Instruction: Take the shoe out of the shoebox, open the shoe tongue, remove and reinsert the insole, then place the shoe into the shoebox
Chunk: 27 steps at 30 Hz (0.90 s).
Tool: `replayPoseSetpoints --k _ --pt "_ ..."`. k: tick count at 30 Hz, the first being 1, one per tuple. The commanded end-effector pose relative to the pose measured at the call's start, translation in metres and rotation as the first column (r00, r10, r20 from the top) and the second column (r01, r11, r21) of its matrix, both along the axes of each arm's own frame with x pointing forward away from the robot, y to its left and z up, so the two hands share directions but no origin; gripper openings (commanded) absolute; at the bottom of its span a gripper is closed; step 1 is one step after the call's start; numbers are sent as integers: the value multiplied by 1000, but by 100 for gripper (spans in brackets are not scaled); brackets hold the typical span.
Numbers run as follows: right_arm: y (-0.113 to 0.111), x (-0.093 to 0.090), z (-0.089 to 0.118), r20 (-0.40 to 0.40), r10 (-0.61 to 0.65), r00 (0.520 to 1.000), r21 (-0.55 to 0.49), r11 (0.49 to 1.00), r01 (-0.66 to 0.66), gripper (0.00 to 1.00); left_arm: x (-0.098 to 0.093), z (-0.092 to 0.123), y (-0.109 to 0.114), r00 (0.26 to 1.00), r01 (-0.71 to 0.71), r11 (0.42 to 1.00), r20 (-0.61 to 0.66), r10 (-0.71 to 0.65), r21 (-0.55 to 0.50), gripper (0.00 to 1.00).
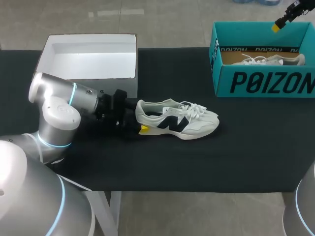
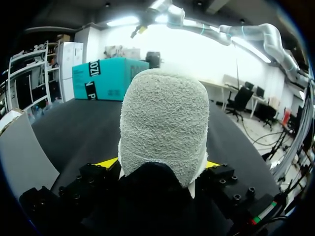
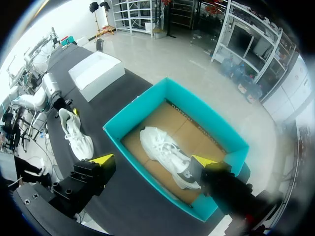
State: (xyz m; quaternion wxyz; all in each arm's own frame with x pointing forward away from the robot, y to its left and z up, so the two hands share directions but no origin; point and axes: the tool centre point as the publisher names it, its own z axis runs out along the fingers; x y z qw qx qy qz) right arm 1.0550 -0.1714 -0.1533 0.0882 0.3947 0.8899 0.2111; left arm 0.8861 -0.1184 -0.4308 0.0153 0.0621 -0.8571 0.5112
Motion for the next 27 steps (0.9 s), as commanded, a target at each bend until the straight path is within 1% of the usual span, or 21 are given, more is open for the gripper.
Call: replayPoseSetpoints --k 1,3,4,6,7,8,10,11,13,16,18,23,27 --pt "0 0 0 0 0 1000 -1 1000 0 100 0 0 1 1000 1 1000 0 -1 -1 0" --pt "0 0 0 0 0 1000 -1 1000 0 100 0 0 1 1000 1 1000 0 -1 -1 0" --pt "6 0 0 2 6 1000 5 1000 -6 100 0 0 1 1000 1 1000 0 -1 -1 0" --pt "17 1 -1 -13 -56 998 3 998 56 100 0 0 1 1000 1 1000 0 -1 -1 0" --pt "24 2 -2 -4 -75 997 20 997 75 100 0 0 1 1000 1 1000 0 -1 -1 0" --pt "29 2 -2 -4 -123 992 29 992 123 100 0 0 1 1000 1 1000 0 -1 -1 0" --pt "39 1 -2 -6 -181 984 43 983 181 100 0 0 1 1000 1 1000 0 -1 -1 0" --pt "44 0 -2 -19 -231 973 48 972 231 100 0 0 1 1000 1 1000 0 -1 -1 0" --pt "56 -4 -2 -61 -298 953 4 954 299 100 0 0 1 1000 1 1000 0 -1 -1 0" --pt "69 -19 -2 -100 -399 912 26 915 403 100 0 0 1 1000 1 1000 0 -1 -1 0" --pt "80 -28 -3 -115 -427 897 32 901 433 100 0 0 1 1000 1 1000 0 -1 -1 0" --pt "110 -46 2 -136 -429 893 17 900 435 100 0 0 1 1000 1 1000 0 -1 -1 0" --pt "126 -61 2 -167 -423 891 16 902 431 100 0 0 1 1000 1 1000 0 -1 -1 0"
